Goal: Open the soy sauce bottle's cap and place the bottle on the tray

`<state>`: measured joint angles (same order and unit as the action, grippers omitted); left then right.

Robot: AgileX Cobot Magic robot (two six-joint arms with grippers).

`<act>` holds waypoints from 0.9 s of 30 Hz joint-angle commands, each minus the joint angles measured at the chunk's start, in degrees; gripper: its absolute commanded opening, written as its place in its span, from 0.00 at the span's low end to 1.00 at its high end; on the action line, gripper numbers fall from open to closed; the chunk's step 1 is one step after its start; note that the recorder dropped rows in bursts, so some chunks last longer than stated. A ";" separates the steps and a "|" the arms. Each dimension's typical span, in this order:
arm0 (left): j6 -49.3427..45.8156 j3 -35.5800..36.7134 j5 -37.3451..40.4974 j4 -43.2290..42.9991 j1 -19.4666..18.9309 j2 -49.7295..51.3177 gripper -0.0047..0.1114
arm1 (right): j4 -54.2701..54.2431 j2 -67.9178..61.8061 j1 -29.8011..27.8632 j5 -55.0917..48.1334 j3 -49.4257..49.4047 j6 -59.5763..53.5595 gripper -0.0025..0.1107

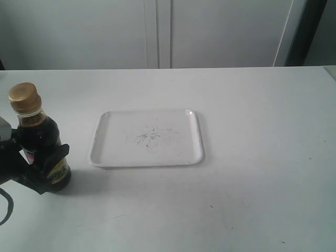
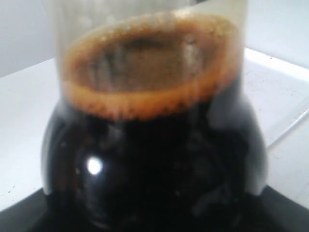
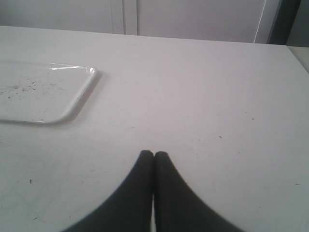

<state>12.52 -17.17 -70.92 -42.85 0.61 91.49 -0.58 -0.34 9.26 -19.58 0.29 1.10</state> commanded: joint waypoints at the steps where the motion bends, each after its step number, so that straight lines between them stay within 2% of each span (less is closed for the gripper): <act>1: 1.02 0.37 0.96 4.59 0.08 -0.03 0.04 | 0.12 0.34 -0.30 0.33 -0.29 0.17 0.02; 18: 1.26 0.37 0.96 4.96 0.08 -0.03 0.04 | 1.14 0.34 -0.30 1.34 -0.29 -1.10 0.02; 27: 1.80 0.37 0.96 4.96 0.08 -0.03 0.04 | 1.29 0.34 -0.30 16.84 -0.29 -1.10 0.02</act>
<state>14.66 -17.17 -70.36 -38.83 0.70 91.59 0.00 -0.34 9.26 -7.99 0.29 0.50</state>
